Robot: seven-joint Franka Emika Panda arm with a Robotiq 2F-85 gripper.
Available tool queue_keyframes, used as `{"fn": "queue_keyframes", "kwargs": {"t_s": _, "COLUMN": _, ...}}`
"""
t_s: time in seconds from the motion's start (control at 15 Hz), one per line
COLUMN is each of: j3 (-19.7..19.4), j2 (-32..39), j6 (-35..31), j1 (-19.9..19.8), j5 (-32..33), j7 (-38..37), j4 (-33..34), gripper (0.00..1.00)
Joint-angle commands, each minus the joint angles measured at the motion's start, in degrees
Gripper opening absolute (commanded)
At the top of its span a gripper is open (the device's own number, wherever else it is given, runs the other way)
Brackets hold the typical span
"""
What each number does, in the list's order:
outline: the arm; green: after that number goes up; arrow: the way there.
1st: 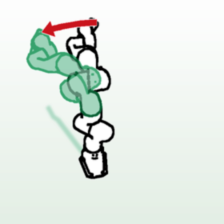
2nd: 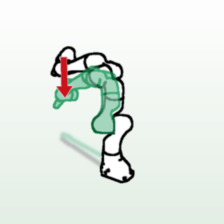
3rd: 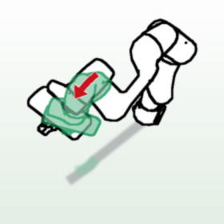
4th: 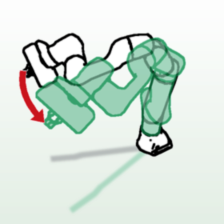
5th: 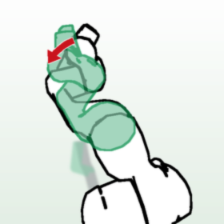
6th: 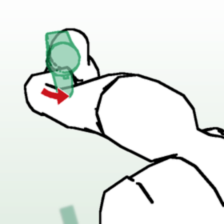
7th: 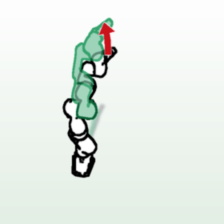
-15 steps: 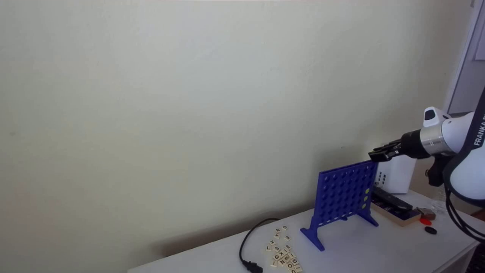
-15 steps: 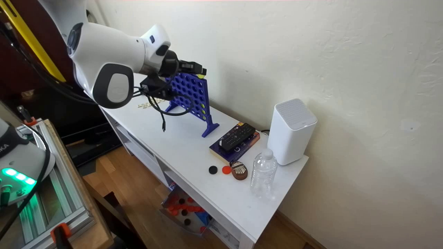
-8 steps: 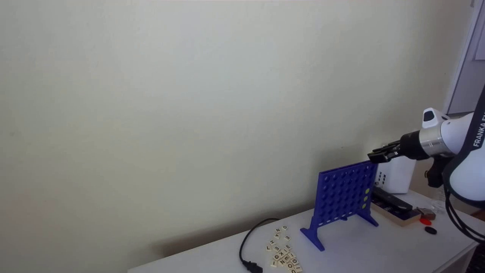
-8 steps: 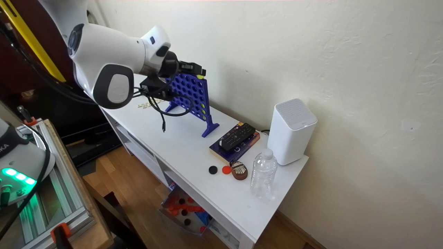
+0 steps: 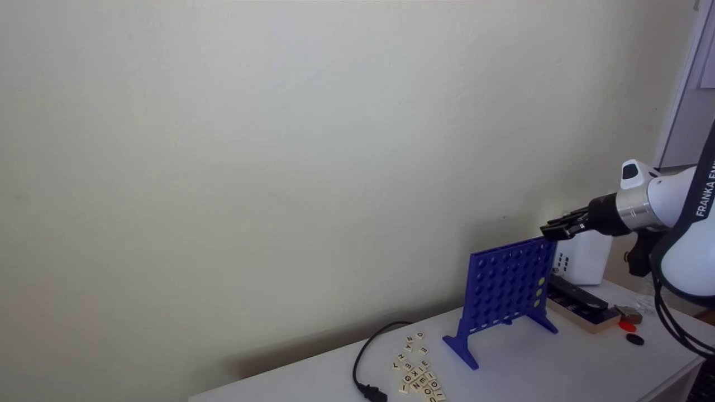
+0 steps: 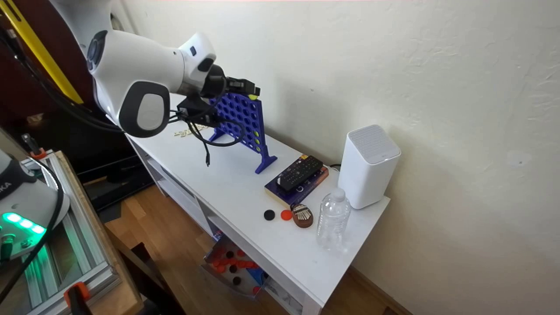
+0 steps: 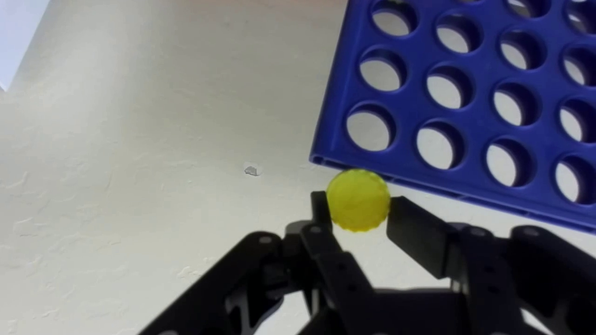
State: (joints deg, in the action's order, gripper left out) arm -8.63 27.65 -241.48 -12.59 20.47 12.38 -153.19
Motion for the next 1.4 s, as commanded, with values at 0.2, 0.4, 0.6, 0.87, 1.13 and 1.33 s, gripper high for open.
{"fn": "queue_keyframes", "kwargs": {"t_s": 0.2, "j3": 0.46, "j2": 1.55, "j6": -1.82, "j1": -0.21, "j5": 0.69, "j7": -1.13, "j4": 1.38, "gripper": 0.13}}
{"fn": "queue_keyframes", "kwargs": {"t_s": 0.4, "j3": 0.33, "j2": 1.72, "j6": -1.83, "j1": -0.44, "j5": 0.84, "j7": -1.23, "j4": 1.88, "gripper": 0.13}}
{"fn": "queue_keyframes", "kwargs": {"t_s": 0.6, "j3": 0.30, "j2": 2.07, "j6": -1.82, "j1": -0.36, "j5": 0.90, "j7": -0.95, "j4": 2.01, "gripper": 0.13}}
{"fn": "queue_keyframes", "kwargs": {"t_s": 0.87, "j3": 0.15, "j2": 2.29, "j6": -1.80, "j1": -0.45, "j5": 1.11, "j7": -0.75, "j4": 2.07, "gripper": 0.13}}
{"fn": "queue_keyframes", "kwargs": {"t_s": 1.13, "j3": -0.03, "j2": 2.65, "j6": -1.77, "j1": -0.62, "j5": 1.37, "j7": -0.66, "j4": 1.91, "gripper": 0.13}}
{"fn": "queue_keyframes", "kwargs": {"t_s": 1.33, "j3": -0.19, "j2": 2.56, "j6": -1.76, "j1": -0.78, "j5": 1.47, "j7": -0.71, "j4": 1.66, "gripper": 0.13}}
